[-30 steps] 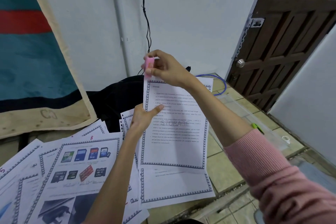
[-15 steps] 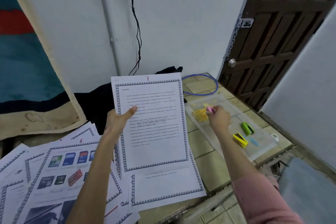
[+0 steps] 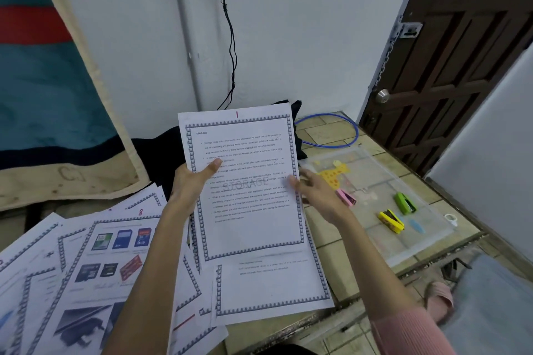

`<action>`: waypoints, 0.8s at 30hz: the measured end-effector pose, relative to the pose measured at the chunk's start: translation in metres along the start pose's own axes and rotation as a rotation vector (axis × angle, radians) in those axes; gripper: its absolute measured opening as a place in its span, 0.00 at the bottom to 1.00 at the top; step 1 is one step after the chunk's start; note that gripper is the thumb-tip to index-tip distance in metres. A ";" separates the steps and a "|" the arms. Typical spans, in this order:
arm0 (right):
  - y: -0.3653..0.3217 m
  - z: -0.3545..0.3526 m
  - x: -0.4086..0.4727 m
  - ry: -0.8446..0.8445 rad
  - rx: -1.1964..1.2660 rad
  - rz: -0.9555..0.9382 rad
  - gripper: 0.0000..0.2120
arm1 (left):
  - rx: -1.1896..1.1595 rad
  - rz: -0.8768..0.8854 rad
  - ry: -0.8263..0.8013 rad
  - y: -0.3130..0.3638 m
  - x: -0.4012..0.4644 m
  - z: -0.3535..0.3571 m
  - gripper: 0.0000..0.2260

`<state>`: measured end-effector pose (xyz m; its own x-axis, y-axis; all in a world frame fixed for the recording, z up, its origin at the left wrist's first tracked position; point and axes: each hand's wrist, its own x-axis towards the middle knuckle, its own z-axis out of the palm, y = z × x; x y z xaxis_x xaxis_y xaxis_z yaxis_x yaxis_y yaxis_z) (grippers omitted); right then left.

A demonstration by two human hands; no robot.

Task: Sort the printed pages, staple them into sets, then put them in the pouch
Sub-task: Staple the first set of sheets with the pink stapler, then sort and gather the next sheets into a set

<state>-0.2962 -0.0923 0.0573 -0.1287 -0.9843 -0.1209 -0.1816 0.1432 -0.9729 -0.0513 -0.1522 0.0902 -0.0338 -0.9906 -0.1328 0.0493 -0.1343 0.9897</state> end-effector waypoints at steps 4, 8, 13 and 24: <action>-0.005 0.023 0.005 0.064 0.114 -0.187 0.09 | -0.017 0.101 -0.019 0.015 -0.005 -0.005 0.15; -0.007 0.024 0.010 0.155 0.167 -0.272 0.10 | 0.135 0.142 -0.054 0.011 -0.012 -0.011 0.13; 0.013 0.031 0.005 0.102 0.043 -0.279 0.12 | 0.236 0.102 -0.016 -0.023 -0.022 0.001 0.19; -0.012 -0.082 0.017 0.560 -0.319 -0.126 0.14 | 0.313 0.012 -0.276 -0.030 0.022 0.103 0.14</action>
<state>-0.3761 -0.1025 0.0833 -0.5601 -0.8053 0.1944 -0.4972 0.1390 -0.8565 -0.1567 -0.1669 0.0628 -0.3035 -0.9419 -0.1439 -0.2530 -0.0660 0.9652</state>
